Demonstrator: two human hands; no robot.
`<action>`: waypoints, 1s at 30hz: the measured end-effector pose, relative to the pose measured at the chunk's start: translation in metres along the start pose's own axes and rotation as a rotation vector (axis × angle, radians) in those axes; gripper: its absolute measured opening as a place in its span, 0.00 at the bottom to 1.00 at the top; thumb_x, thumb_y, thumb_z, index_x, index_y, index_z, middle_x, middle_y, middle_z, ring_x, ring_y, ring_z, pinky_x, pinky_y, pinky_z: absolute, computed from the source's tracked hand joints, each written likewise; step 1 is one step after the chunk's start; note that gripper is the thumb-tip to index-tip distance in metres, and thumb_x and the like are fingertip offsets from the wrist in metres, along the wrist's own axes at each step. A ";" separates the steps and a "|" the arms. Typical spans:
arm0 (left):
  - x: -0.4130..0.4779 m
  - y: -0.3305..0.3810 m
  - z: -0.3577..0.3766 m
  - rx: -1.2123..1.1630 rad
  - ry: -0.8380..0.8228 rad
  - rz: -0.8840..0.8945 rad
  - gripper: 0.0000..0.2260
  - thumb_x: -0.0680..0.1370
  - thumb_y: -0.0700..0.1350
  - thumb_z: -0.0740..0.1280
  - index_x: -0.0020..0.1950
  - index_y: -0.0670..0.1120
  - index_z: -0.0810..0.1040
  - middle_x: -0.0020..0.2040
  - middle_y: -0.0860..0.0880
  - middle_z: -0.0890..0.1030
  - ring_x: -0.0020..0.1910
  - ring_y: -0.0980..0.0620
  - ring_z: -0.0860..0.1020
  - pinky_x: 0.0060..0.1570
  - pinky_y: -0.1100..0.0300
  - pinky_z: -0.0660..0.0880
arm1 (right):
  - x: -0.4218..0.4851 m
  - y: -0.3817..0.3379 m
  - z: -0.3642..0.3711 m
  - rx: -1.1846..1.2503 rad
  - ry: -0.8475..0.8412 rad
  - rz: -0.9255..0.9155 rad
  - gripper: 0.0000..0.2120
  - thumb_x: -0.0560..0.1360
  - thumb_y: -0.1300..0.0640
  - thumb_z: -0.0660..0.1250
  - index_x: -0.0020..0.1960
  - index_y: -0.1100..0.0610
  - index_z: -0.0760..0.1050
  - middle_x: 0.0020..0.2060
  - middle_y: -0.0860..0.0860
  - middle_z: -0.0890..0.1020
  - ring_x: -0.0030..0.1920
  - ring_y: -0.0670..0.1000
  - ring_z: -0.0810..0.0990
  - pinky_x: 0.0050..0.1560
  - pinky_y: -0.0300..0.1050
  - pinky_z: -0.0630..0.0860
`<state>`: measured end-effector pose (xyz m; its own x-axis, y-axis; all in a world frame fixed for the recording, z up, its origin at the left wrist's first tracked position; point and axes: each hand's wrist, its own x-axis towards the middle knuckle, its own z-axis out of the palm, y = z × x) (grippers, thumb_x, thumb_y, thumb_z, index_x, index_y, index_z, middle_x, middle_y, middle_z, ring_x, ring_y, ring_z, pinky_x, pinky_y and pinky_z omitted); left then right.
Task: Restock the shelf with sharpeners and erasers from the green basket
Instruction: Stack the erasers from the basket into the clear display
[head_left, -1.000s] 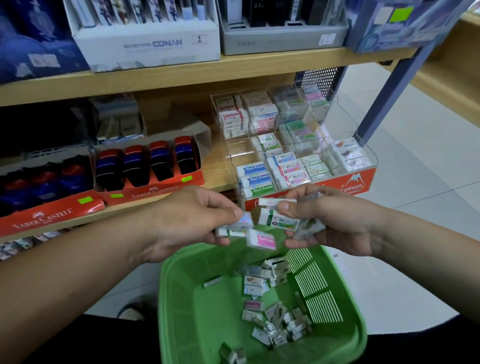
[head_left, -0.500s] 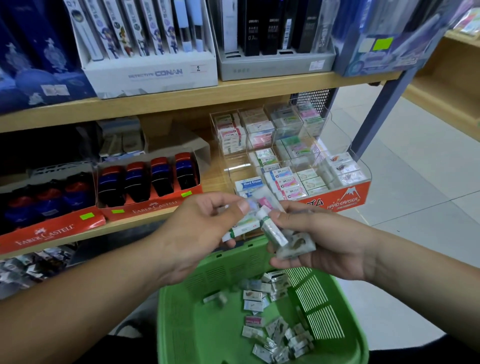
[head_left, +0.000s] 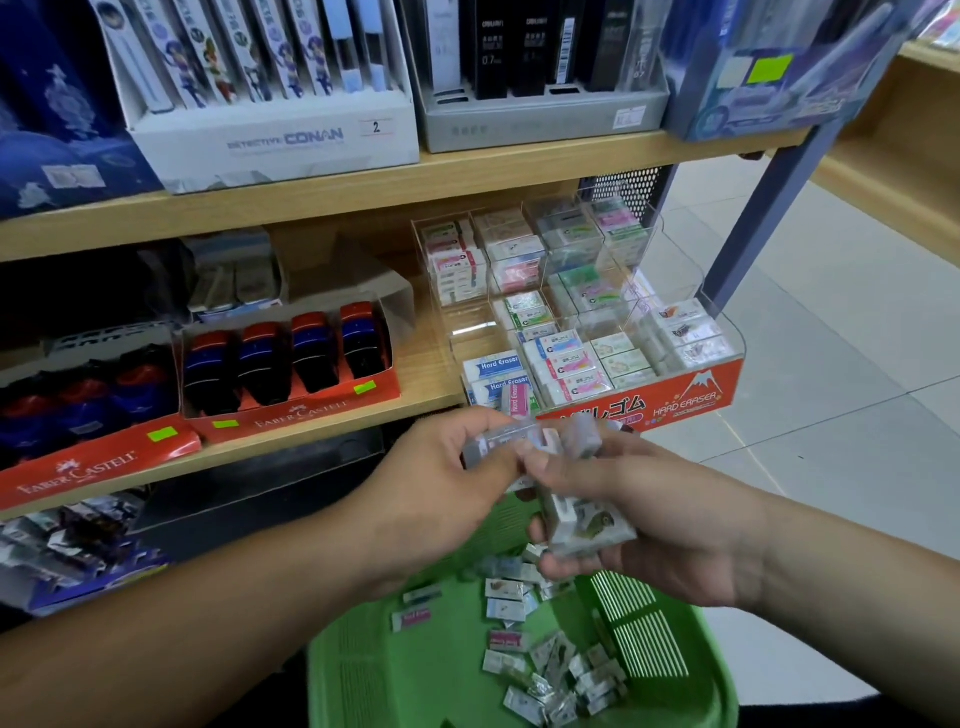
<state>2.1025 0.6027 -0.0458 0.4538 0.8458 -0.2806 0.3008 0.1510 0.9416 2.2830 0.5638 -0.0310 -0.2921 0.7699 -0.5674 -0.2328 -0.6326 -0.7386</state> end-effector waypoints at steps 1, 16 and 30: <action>-0.001 -0.001 0.001 0.006 0.006 -0.026 0.07 0.84 0.49 0.66 0.54 0.53 0.84 0.40 0.61 0.84 0.32 0.67 0.77 0.38 0.70 0.72 | 0.000 0.002 -0.003 -0.018 0.019 0.006 0.05 0.76 0.58 0.74 0.52 0.53 0.84 0.44 0.54 0.84 0.40 0.55 0.82 0.41 0.53 0.83; 0.007 0.005 -0.007 0.030 0.071 -0.091 0.09 0.83 0.57 0.64 0.53 0.58 0.82 0.52 0.61 0.85 0.51 0.57 0.82 0.49 0.56 0.80 | 0.010 -0.016 -0.004 -0.062 0.031 -0.032 0.19 0.68 0.50 0.80 0.56 0.53 0.80 0.41 0.53 0.80 0.34 0.52 0.78 0.40 0.51 0.82; 0.057 0.022 -0.027 0.608 0.251 0.122 0.16 0.79 0.59 0.69 0.39 0.49 0.81 0.30 0.52 0.81 0.30 0.55 0.78 0.31 0.56 0.76 | 0.016 -0.051 -0.049 -0.158 0.367 -0.374 0.05 0.78 0.53 0.75 0.50 0.53 0.82 0.40 0.58 0.80 0.33 0.56 0.78 0.32 0.47 0.76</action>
<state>2.1125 0.6679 -0.0360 0.3280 0.9429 -0.0577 0.7121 -0.2066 0.6710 2.3355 0.6122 -0.0203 0.1330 0.9364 -0.3246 -0.1080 -0.3119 -0.9440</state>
